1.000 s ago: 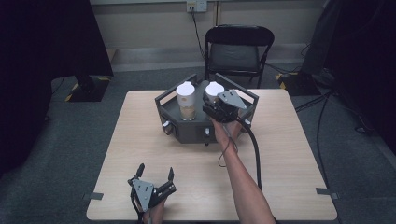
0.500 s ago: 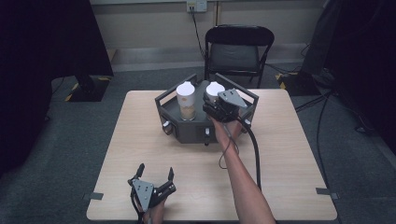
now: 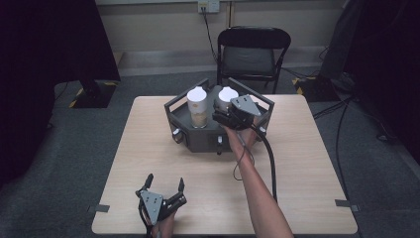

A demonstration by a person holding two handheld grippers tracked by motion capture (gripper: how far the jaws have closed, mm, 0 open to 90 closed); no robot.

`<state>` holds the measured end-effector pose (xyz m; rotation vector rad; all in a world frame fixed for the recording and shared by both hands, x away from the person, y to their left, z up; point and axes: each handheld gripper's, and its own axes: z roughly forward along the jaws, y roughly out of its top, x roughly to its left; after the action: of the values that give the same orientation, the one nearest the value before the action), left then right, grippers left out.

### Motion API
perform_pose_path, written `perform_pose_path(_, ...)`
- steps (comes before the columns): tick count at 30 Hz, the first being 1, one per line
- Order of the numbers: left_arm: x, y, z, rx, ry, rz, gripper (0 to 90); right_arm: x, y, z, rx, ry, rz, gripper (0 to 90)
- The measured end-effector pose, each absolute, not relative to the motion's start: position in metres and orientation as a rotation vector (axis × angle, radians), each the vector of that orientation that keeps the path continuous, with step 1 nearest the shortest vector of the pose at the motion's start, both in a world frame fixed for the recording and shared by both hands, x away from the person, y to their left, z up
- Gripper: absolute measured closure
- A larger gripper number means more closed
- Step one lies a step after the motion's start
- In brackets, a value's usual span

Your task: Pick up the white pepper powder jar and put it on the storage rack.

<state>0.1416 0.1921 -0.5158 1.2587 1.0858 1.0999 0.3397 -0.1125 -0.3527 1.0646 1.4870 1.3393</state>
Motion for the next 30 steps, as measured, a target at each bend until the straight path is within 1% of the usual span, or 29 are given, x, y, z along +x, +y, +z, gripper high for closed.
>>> perform_pose_path(1, 0.142, 0.192, -0.516, 1.258, 1.086, 1.100, 0.0, 0.340, -0.112, -0.354, 1.052, 1.474, 1.342, 0.0)
perform_pose_path(20, 0.142, 0.192, -0.516, 1.259, 1.085, 1.099, 0.0, 0.340, -0.124, -0.354, 1.039, 1.505, 1.389, 0.0)
perform_pose_path(30, 0.142, 0.192, -0.516, 1.259, 1.085, 1.099, 0.0, 0.330, -0.129, -0.354, 1.025, 1.500, 1.419, 0.0)
